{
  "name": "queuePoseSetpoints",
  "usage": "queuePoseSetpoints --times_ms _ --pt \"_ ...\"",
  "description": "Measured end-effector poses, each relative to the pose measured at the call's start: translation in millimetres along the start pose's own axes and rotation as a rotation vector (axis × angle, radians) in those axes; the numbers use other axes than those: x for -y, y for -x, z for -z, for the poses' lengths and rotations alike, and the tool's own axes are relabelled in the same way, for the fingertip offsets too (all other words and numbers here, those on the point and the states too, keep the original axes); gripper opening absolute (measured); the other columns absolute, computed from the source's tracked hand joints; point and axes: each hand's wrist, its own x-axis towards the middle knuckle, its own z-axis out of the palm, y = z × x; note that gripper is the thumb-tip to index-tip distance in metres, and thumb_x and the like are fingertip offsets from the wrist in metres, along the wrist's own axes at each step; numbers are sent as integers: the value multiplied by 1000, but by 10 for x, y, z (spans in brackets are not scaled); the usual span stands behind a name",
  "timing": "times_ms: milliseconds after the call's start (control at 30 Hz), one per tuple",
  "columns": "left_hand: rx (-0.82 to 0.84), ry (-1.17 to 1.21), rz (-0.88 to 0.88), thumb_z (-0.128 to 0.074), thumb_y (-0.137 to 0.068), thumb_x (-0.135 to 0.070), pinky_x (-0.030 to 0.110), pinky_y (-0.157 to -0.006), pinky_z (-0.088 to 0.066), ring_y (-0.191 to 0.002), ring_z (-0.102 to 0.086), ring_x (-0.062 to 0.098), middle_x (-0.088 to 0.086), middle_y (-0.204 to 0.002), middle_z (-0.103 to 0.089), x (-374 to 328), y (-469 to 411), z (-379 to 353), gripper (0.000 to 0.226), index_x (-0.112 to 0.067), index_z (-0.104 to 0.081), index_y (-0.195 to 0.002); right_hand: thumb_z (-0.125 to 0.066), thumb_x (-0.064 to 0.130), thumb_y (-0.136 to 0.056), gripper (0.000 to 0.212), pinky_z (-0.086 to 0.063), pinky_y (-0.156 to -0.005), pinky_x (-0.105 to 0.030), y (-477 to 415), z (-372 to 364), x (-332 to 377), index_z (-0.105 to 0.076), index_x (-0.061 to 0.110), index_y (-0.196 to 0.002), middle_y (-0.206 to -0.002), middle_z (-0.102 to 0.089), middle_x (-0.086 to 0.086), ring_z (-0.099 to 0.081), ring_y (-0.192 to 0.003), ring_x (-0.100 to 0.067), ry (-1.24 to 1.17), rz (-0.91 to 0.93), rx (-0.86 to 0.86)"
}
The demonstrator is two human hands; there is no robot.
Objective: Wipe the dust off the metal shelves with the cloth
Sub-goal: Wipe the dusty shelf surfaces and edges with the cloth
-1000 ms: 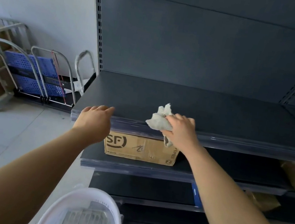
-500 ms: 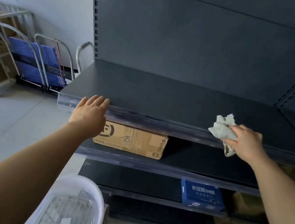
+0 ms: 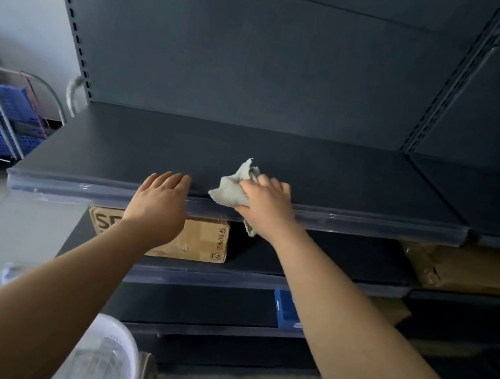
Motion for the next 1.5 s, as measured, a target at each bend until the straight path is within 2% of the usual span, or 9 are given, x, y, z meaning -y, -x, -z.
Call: queuePoseSetpoints --times_ms 167,433,600,867,1033,1200,1300,1433,1500 --pt "36 3 -29 -35 -96 -20 37 -120 -5 -146 -13 20 5 -157 -20 -332 -77 -87 58 -10 -15 -150 -65 38 -81 30 -32 -86 -39 184 -1 -396 -58 24 -107 -105 -60 -3 -54 -99 -27 -33 -23 -67" --pt "26 -15 -8 -33 -97 -21 38 -120 0 -146 -11 19 4 -157 -21 -1107 -220 -215 57 -10 -15 -150 -67 38 -79 37 -28 -84 -36 658 116 -1833 -58 25 -113 -103 -59 0 -54 -98 -25 -49 -112 -48" --pt "-12 -17 42 -35 -96 -20 38 -120 1 -146 -11 20 5 -157 -22 -1632 -385 -316 58 -10 -16 -149 -67 39 -81 49 -28 -87 -37 971 231 -2866 -56 21 -125 -111 -59 -4 -53 -105 -28 -19 -197 -17" --pt "-16 -41 140 -36 -91 -17 37 -120 2 -147 -3 20 6 -159 -12 -1966 -451 -457 66 -9 -9 -151 -65 36 -83 45 -30 -85 -39 1479 451 -4173 -58 15 -122 -109 -62 -10 -57 -101 -31 128 -326 -22" --pt "18 -67 153 -39 -90 -17 37 -120 0 -147 -5 20 7 -159 -13 -1989 -490 -423 67 -8 -11 -150 -65 25 -84 37 -31 -89 -40 1588 502 -4353 -58 14 -119 -106 -61 -11 -56 -99 -32 113 -346 -53" --pt "29 -78 153 -46 -88 -17 39 -120 -4 -146 -10 23 9 -157 -21 -2009 -524 -398 68 -7 -17 -149 -60 20 -85 22 -40 -84 -44 1948 433 -4232 -58 9 -105 -95 -63 -11 -58 -91 -31 -25 -501 -341" --pt "31 -90 151 -48 -87 -18 39 -119 -6 -145 -13 24 10 -155 -24 -2021 -538 -406 67 -6 -21 -147 -60 24 -85 22 -45 -75 -42 2116 383 -4186 -59 7 -99 -86 -63 -11 -59 -82 -31 -47 -565 -282" --pt "40 -81 139 -48 -87 -17 39 -120 -7 -146 -11 23 10 -157 -21 -2013 -520 -395 69 -7 -18 -148 -56 33 -86 21 -50 -64 -35 2257 358 -4173 -58 14 -92 -84 -63 -7 -59 -75 -26 -32 -759 -4" --pt "38 -71 137 -46 -89 -18 38 -120 -5 -146 -8 22 10 -158 -16 -2018 -508 -381 70 -7 -14 -150 -58 35 -81 17 -50 -59 -35 2286 353 -4097 -56 18 -83 -79 -62 -4 -59 -70 -24 -138 -736 -59"
